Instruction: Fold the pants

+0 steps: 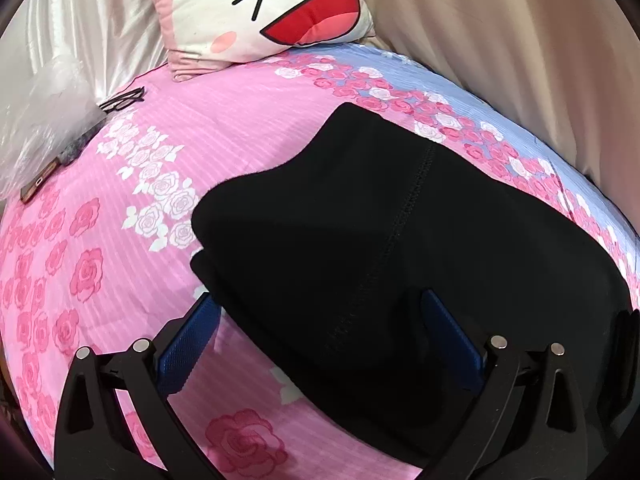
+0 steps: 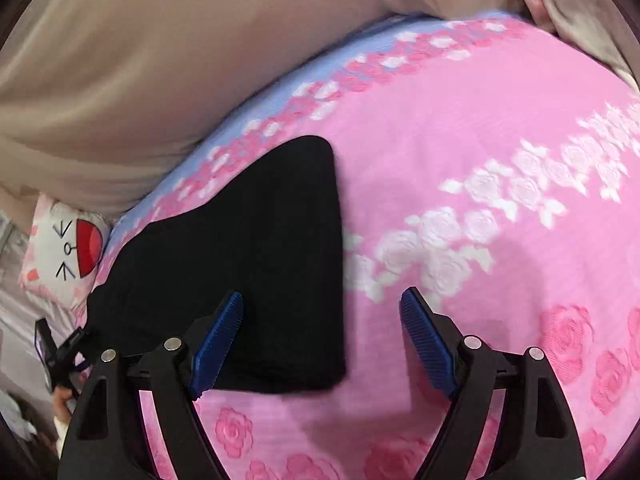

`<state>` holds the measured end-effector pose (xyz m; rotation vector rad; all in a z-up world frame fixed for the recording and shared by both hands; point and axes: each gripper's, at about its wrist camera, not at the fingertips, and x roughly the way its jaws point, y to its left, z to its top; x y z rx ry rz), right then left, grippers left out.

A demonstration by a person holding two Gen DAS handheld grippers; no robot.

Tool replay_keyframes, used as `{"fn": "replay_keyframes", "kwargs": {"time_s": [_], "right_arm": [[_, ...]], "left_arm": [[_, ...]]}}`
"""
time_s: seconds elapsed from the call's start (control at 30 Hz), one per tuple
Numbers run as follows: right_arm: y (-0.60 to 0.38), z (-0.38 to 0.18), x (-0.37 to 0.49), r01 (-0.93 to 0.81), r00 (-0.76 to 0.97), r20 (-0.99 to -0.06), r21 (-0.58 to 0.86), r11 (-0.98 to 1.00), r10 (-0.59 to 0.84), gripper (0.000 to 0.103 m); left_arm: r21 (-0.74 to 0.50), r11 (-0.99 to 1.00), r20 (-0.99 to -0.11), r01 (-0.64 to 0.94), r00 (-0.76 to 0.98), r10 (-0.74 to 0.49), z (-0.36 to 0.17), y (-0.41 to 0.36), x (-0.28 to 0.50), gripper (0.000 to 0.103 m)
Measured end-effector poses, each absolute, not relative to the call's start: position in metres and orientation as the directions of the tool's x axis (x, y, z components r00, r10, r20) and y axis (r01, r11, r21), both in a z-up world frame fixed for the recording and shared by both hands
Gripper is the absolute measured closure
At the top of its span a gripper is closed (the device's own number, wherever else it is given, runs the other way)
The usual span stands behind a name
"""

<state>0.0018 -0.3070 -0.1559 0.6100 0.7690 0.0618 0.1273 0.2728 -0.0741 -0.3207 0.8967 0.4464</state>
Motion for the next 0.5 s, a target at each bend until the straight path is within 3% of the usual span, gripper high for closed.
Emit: {"fn": "replay_keyframes", "kwargs": {"time_s": [0.03,0.13,0.23,0.37,0.5], "right_arm": [[-0.299,-0.159,0.009,0.122,0.711,-0.621,0.571,0.812,0.330,0.060],[-0.284,-0.151,0.016,0.113,0.715,-0.634,0.522,0.846,0.295,0.074],[-0.301,-0.138,0.002,0.090,0.751,-0.567,0.596,0.798,0.339,0.085],[-0.336,-0.116,-0.021,0.064,0.771,-0.534,0.607,0.792,0.347,0.088],[-0.349,-0.109,-0.031,0.080,0.761,-0.581,0.526,0.847,0.289,0.088]], "left_arm": [[-0.084,0.861,-0.807,-0.502,0.541,0.236,-0.074,0.272,0.126,0.005],[-0.070,0.859,-0.809,-0.507,0.532,0.248,-0.072,0.266,0.125,0.005],[-0.038,0.856,-0.809,-0.516,0.519,0.276,-0.070,0.257,0.124,0.005],[-0.014,0.873,-0.808,-0.488,0.520,0.278,-0.060,0.241,0.119,0.005],[0.008,0.894,-0.798,-0.448,0.536,0.276,-0.049,0.224,0.110,0.005]]}}
